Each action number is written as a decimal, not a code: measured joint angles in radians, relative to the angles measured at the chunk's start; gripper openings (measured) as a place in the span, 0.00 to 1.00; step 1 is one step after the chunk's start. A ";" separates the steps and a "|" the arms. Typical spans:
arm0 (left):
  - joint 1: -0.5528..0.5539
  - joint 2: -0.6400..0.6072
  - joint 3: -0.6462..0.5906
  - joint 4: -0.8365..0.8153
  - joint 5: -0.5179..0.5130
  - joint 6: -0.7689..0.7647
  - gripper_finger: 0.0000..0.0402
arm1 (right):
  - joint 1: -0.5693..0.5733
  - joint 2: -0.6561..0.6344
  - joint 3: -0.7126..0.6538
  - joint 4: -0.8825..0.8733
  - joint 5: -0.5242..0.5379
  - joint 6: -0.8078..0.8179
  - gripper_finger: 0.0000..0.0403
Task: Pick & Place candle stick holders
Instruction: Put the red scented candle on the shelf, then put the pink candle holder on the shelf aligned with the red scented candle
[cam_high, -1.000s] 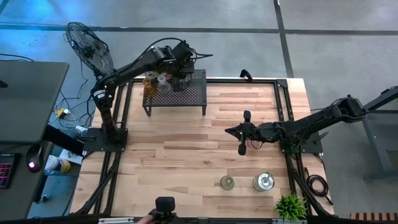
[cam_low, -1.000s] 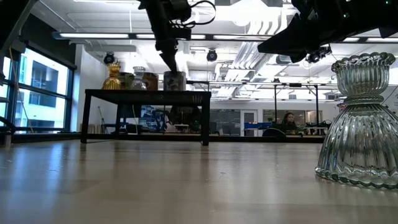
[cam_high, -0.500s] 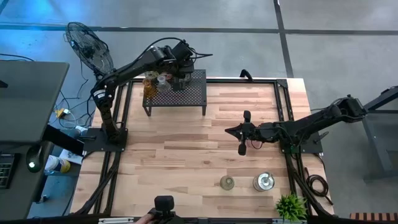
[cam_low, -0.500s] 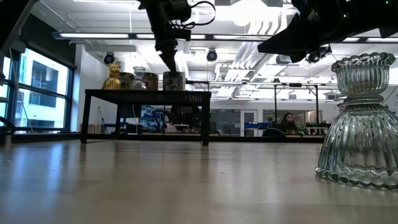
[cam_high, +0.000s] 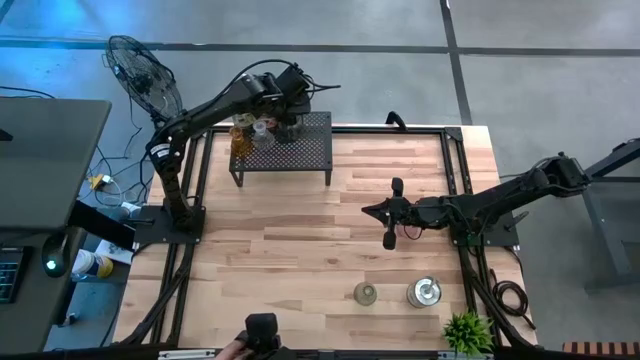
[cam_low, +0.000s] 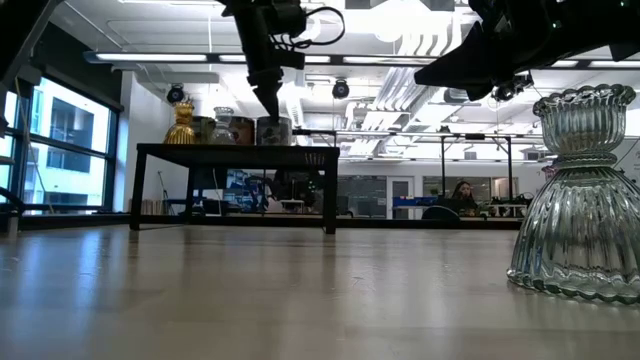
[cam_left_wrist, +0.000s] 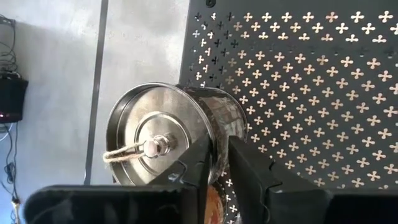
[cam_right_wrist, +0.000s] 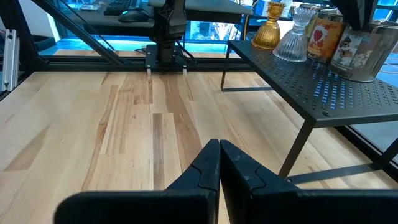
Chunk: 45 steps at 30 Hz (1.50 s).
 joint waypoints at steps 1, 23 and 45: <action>0.000 0.000 0.000 0.000 0.000 0.000 0.15 | 0.000 0.000 0.000 0.000 0.000 0.000 0.00; -0.001 0.000 0.000 0.008 -0.064 0.000 0.17 | 0.000 0.000 0.000 0.000 0.000 0.000 0.00; -0.130 -0.136 0.001 -0.013 0.015 -0.049 0.16 | 0.000 0.000 0.000 -0.003 0.000 -0.011 0.00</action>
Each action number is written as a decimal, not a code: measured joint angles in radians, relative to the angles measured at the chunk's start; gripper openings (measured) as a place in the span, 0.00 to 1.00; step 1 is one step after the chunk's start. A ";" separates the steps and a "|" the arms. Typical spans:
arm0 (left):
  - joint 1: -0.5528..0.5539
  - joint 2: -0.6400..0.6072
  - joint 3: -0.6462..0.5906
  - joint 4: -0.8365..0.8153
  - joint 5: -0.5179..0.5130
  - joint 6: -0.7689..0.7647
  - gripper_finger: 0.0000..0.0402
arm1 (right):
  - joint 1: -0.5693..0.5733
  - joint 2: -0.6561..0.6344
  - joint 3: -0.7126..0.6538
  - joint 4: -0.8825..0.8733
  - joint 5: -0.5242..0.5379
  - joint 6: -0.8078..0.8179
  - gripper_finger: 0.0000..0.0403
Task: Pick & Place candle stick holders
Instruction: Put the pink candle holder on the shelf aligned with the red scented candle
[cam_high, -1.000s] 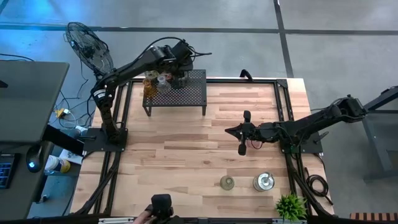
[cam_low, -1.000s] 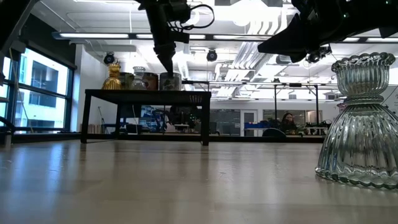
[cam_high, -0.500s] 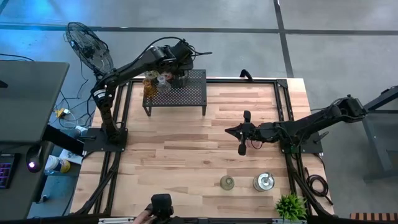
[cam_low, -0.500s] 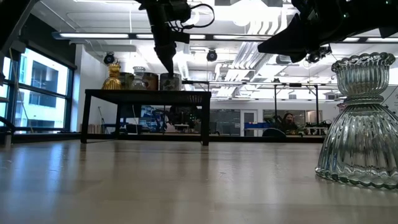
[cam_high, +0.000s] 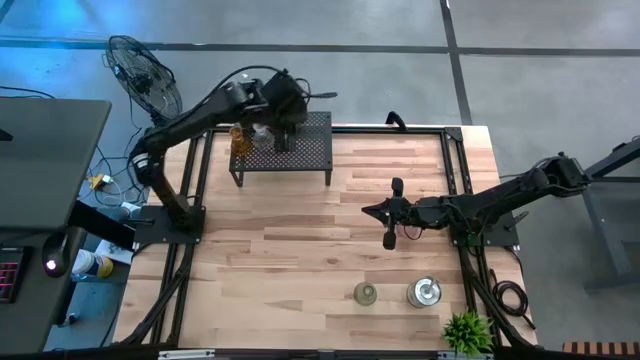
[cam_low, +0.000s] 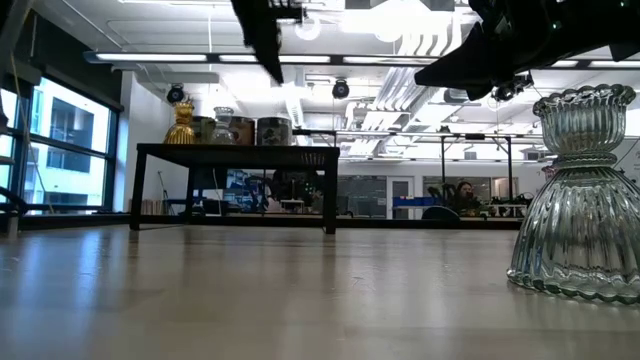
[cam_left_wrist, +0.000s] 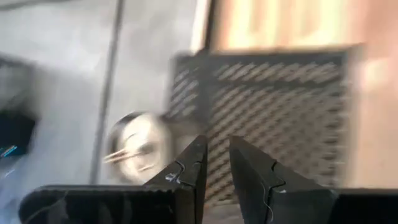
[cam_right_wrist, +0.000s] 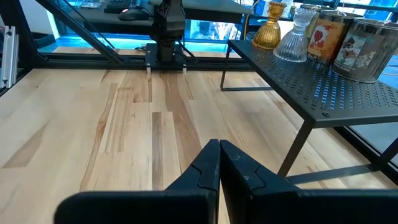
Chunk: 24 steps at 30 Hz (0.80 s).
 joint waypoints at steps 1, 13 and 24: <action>-0.025 -0.022 -0.005 0.002 0.032 -0.018 0.16 | 0.000 0.000 0.000 0.000 0.000 0.000 0.00; -0.415 -0.329 -0.529 0.495 0.242 -0.133 0.02 | 0.000 0.000 0.000 0.013 0.002 0.030 0.00; -0.709 -0.520 -1.301 1.491 0.133 -0.277 0.01 | 0.049 -0.002 0.060 -0.099 0.056 0.127 0.00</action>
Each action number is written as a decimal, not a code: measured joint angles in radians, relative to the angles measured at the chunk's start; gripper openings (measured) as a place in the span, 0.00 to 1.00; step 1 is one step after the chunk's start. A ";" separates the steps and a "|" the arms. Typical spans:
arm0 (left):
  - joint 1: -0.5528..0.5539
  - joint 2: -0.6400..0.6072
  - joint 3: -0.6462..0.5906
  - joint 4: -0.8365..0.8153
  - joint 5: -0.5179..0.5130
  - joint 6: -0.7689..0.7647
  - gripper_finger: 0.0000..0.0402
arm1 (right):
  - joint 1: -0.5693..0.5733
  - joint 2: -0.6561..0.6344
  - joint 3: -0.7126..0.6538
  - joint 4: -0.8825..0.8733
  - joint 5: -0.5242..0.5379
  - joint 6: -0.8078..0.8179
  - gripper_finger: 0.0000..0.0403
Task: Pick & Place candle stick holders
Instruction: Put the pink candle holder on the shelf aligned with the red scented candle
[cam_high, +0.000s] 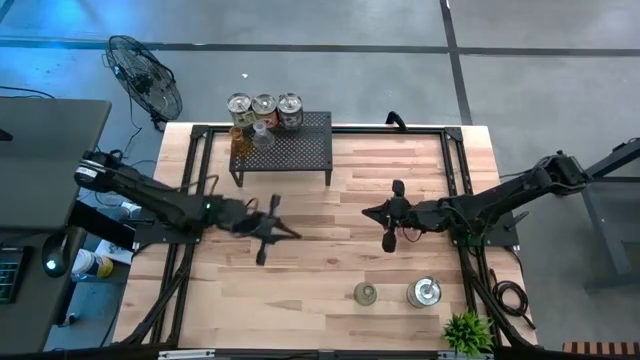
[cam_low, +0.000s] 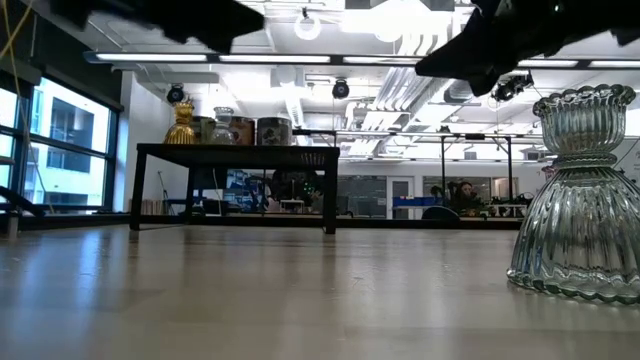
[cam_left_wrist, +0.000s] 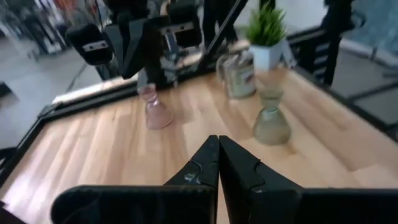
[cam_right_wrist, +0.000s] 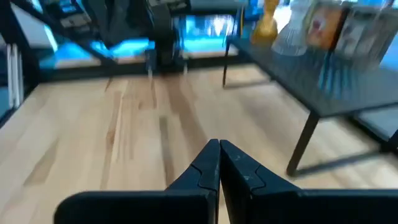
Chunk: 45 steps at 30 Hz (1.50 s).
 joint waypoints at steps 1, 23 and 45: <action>-0.023 -0.002 -0.047 0.074 -0.019 -0.007 0.01 | 0.010 0.000 0.025 -0.067 0.011 0.032 0.00; -0.216 -0.002 -0.231 0.262 -0.302 -0.095 0.01 | 0.239 0.057 0.403 -1.540 0.004 1.058 0.27; -0.216 -0.001 -0.231 0.214 -0.306 -0.128 0.01 | 0.060 0.255 0.398 -1.490 -0.110 0.808 0.27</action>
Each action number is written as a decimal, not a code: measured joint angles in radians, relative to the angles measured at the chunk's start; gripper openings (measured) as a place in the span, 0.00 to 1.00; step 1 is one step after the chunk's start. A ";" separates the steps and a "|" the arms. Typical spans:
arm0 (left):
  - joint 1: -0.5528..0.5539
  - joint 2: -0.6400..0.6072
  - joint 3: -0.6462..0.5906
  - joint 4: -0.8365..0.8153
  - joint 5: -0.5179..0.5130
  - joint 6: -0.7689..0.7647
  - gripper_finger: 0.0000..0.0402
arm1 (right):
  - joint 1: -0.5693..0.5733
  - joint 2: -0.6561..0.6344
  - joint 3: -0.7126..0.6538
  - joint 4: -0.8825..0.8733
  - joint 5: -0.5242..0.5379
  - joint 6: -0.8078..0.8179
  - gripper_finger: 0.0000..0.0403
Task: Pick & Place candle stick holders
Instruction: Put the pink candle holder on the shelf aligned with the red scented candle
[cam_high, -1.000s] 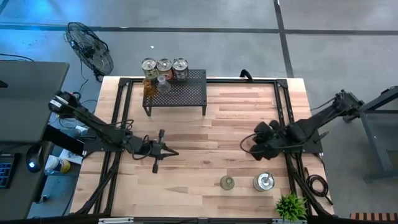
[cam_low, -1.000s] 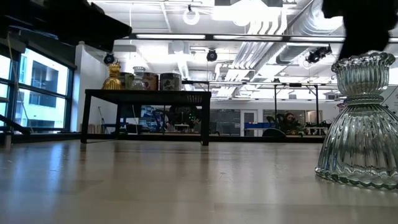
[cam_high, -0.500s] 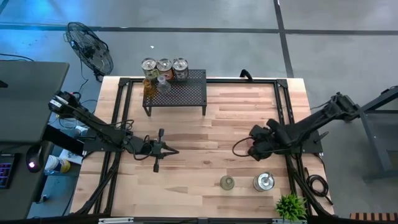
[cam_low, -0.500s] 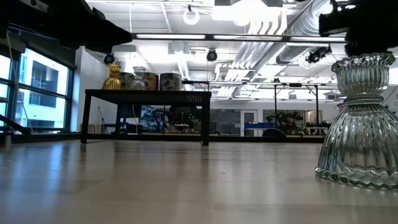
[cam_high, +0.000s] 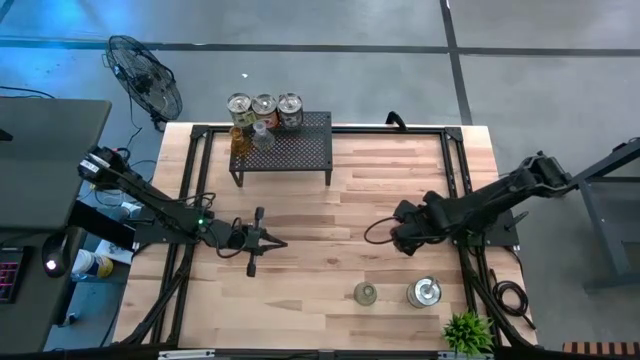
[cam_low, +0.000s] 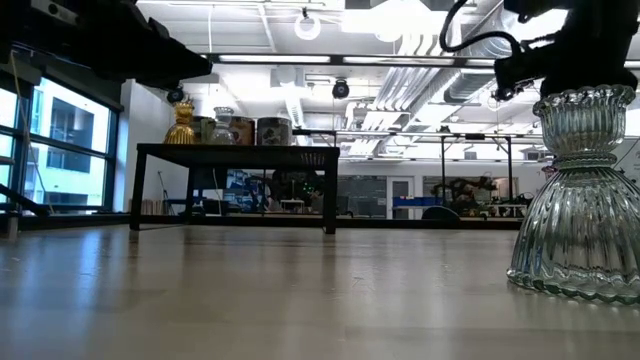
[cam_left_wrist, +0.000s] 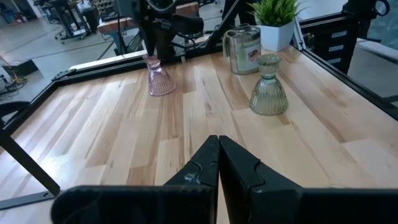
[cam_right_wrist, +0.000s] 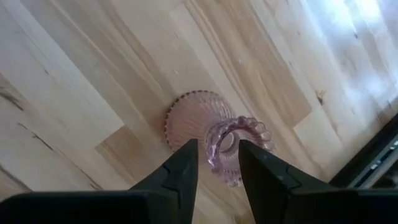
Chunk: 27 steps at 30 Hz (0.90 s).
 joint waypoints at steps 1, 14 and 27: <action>0.000 0.000 0.000 0.000 0.000 0.000 0.01 | -0.005 0.000 -0.009 0.008 -0.007 0.000 0.27; 0.000 0.000 0.000 -0.022 -0.095 -0.049 0.01 | -0.020 0.001 -0.022 0.102 -0.033 -0.077 0.06; 0.001 0.000 0.000 -0.088 -0.194 -0.136 0.01 | -0.102 0.070 0.396 0.169 0.055 -0.446 0.07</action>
